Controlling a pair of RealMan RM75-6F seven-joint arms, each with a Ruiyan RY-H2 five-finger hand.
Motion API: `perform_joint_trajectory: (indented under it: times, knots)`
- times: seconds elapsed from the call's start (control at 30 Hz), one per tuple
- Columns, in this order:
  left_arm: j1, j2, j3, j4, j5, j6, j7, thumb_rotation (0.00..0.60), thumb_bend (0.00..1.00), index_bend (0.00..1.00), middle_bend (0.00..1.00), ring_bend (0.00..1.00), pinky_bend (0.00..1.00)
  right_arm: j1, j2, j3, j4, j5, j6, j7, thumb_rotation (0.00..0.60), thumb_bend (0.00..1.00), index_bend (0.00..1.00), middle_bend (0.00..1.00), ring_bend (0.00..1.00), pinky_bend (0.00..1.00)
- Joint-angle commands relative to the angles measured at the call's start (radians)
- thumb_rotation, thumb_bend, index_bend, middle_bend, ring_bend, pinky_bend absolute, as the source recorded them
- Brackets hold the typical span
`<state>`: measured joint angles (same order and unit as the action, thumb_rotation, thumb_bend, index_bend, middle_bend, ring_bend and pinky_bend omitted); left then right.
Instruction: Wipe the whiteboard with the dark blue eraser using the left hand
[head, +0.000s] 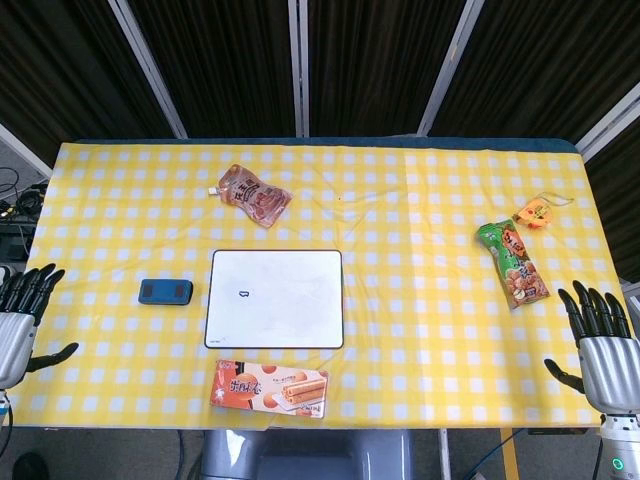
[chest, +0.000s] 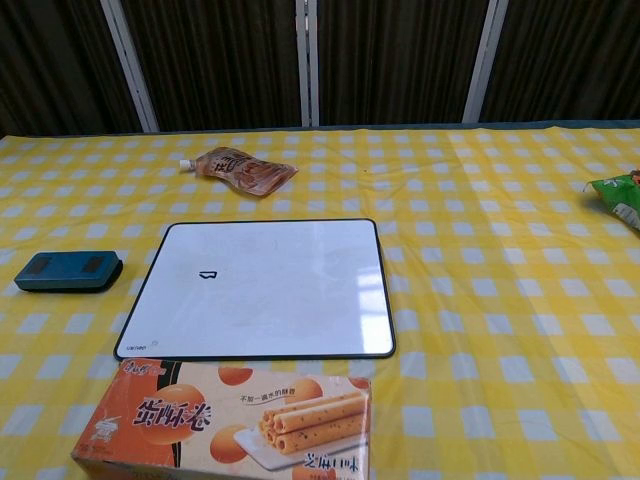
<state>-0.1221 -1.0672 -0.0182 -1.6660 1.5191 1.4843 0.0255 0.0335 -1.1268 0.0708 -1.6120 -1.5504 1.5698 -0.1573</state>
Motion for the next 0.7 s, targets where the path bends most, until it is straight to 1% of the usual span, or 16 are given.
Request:
perform_joint_trajectory:
  times: [0.03,0.17,0.27,0.3,0.37,0.47,0.53,0.57,0.6,0.67,0.7]
  knots:
    - [-0.001,-0.002,0.0,0.002,0.002,-0.004,-0.003,0.6,0.0,0.0,0.0,0.0,0.0,0.0,0.001,0.0,-0.001,0.003,-0.003,-0.002,0.6,0.0,0.0,0.0,0.0,0.0]
    - [-0.008,-0.004,0.001,0.009,0.005,-0.018,0.0,0.6,0.0,0.0,0.0,0.0,0.0,0.0,0.001,0.0,-0.002,0.004,-0.003,-0.004,0.6,0.0,0.0,0.0,0.0,0.0]
    - [-0.035,-0.011,-0.005,0.019,0.008,-0.057,-0.008,0.6,0.0,0.0,0.0,0.0,0.0,0.0,0.002,-0.002,-0.005,0.004,-0.005,-0.004,0.6,0.0,0.0,0.0,0.0,0.0]
    - [-0.082,-0.035,-0.015,0.044,0.002,-0.131,-0.012,0.6,0.0,0.0,0.0,0.0,0.0,0.002,0.0,-0.002,-0.005,0.005,-0.009,-0.01,0.6,0.0,0.0,0.0,0.0,0.0]
    - [-0.141,-0.07,-0.028,0.091,-0.014,-0.221,0.001,0.6,0.0,0.0,0.0,0.0,0.0,0.006,-0.003,-0.002,-0.003,0.009,-0.018,-0.018,0.6,0.0,0.0,0.0,0.0,0.0]
    - [-0.193,-0.116,-0.044,0.142,-0.041,-0.3,0.02,0.6,0.0,0.0,0.0,0.0,0.0,0.011,-0.006,-0.001,-0.001,0.021,-0.034,-0.025,0.6,0.0,0.0,0.0,0.0,0.0]
    - [-0.244,-0.165,-0.052,0.197,-0.062,-0.385,0.019,0.6,0.0,0.0,0.0,0.0,0.03,0.016,-0.009,0.002,0.003,0.033,-0.047,-0.028,0.6,0.0,0.0,0.0,0.0,0.0]
    - [-0.261,-0.186,-0.055,0.224,-0.068,-0.41,0.016,0.6,0.0,0.01,0.0,0.02,0.06,0.018,-0.01,0.003,0.005,0.037,-0.052,-0.03,0.6,0.0,0.0,0.0,0.0,0.0]
    - [-0.28,-0.213,-0.056,0.263,-0.073,-0.437,0.015,0.6,0.0,0.04,0.01,0.05,0.1,0.02,-0.011,0.004,0.007,0.042,-0.056,-0.031,0.6,0.0,0.0,0.0,0.0,0.0]
    - [-0.301,-0.252,-0.056,0.32,-0.077,-0.461,0.02,0.6,0.04,0.14,0.05,0.12,0.17,0.022,-0.014,0.004,0.012,0.047,-0.062,-0.035,0.6,0.0,0.0,0.0,0.0,0.0]
    - [-0.31,-0.276,-0.056,0.354,-0.076,-0.468,0.021,0.6,0.08,0.19,0.08,0.15,0.21,0.023,-0.016,0.003,0.015,0.051,-0.067,-0.038,0.6,0.0,0.0,0.0,0.0,0.0]
